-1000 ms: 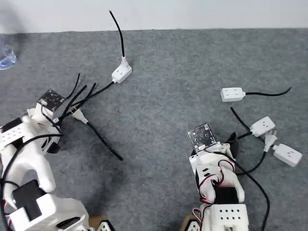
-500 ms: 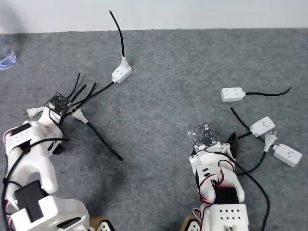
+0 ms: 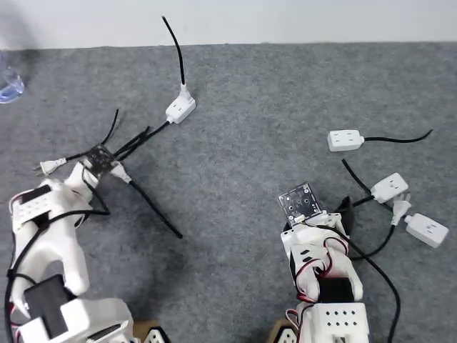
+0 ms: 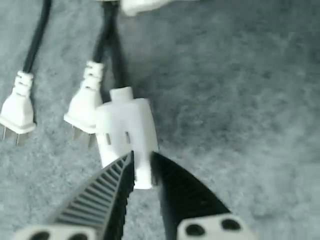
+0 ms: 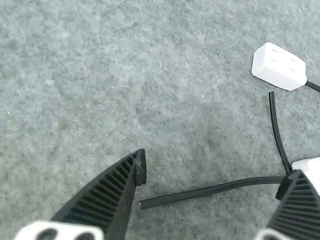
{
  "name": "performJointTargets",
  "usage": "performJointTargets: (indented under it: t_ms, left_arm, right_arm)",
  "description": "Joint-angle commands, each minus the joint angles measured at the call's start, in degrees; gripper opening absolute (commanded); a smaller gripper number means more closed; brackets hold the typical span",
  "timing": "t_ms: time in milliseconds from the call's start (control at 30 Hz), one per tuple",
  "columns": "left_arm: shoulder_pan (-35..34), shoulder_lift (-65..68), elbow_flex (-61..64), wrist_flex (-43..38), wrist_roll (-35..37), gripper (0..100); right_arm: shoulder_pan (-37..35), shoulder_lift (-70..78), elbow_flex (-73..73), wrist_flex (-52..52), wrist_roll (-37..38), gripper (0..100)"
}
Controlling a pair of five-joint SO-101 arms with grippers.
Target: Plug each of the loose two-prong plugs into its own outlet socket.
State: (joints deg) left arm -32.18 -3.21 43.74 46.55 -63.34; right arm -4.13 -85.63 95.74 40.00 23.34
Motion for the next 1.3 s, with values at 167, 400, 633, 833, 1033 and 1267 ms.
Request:
performJointTargets:
  t_ms: [167, 400, 633, 833, 1033, 1267]
  left_arm:
    - [-3.78, -0.7, 1.1, -0.62, -4.66, 1]
    - [-9.32, -0.7, -13.05, 13.01, -1.49, 1]
    - [-9.05, 0.09, -19.38, 17.58, 0.44, 18]
    - [-5.1, 0.09, -11.38, 6.77, 0.44, 27]
    - [-3.43, 0.09, -8.84, -0.44, 0.44, 28]
    - [-3.52, 5.36, -10.33, -4.84, 0.44, 28]
  right_arm:
    - [-0.4, 0.04, 1.05, -1.01, 0.53, 40.5]
    - [-0.4, 0.04, 1.14, -1.01, 0.53, 40.5]
    - [-0.4, 0.04, 1.14, -1.01, 0.53, 40.5]
    - [-0.4, 0.04, 1.14, -0.92, 0.53, 40.5]
    - [-0.4, 0.04, 1.14, -0.92, 0.53, 40.5]
    - [-1.01, 0.04, 1.14, -0.92, 0.53, 40.5]
